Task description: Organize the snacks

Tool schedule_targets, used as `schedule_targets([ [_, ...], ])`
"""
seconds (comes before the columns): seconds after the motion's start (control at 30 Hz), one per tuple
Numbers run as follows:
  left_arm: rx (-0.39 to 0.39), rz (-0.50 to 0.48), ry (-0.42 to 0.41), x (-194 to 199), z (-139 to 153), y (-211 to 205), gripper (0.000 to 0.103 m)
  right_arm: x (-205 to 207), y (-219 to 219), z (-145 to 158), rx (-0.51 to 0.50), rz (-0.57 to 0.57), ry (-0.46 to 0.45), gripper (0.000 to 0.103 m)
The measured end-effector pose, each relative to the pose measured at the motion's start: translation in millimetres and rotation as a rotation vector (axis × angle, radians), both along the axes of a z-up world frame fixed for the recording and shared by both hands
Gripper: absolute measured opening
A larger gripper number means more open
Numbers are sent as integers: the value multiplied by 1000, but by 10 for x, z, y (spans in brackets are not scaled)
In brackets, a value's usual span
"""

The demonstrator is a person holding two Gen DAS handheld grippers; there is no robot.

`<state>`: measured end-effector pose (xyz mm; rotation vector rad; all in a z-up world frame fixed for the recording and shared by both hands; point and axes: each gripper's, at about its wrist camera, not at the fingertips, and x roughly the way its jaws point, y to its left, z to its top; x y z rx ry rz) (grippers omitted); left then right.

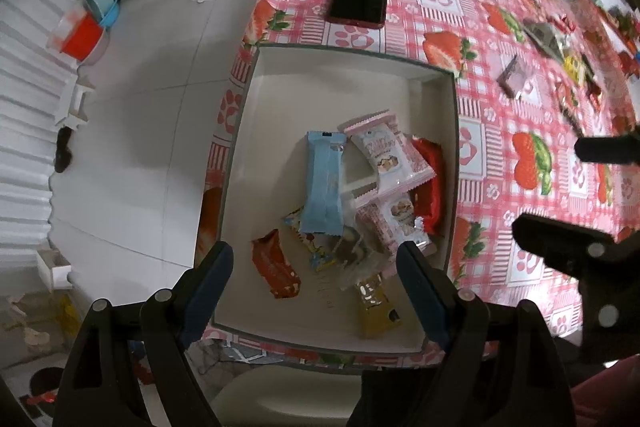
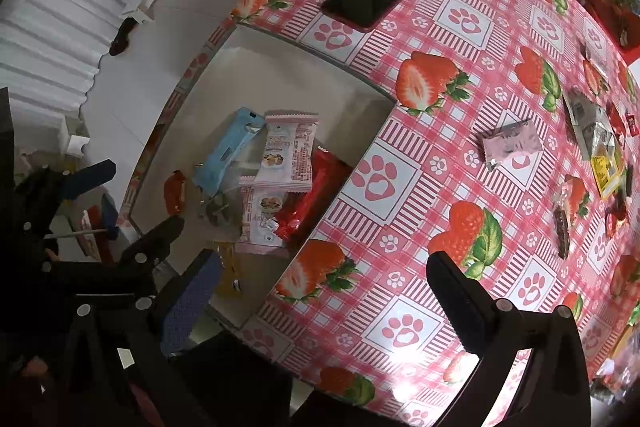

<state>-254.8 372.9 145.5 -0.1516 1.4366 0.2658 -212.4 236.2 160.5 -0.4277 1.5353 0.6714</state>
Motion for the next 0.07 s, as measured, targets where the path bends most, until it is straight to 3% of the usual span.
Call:
schedule_targets([
  [0.07, -21, 5, -10, -8, 16, 18, 86, -2, 8, -9, 2, 2, 3, 103],
])
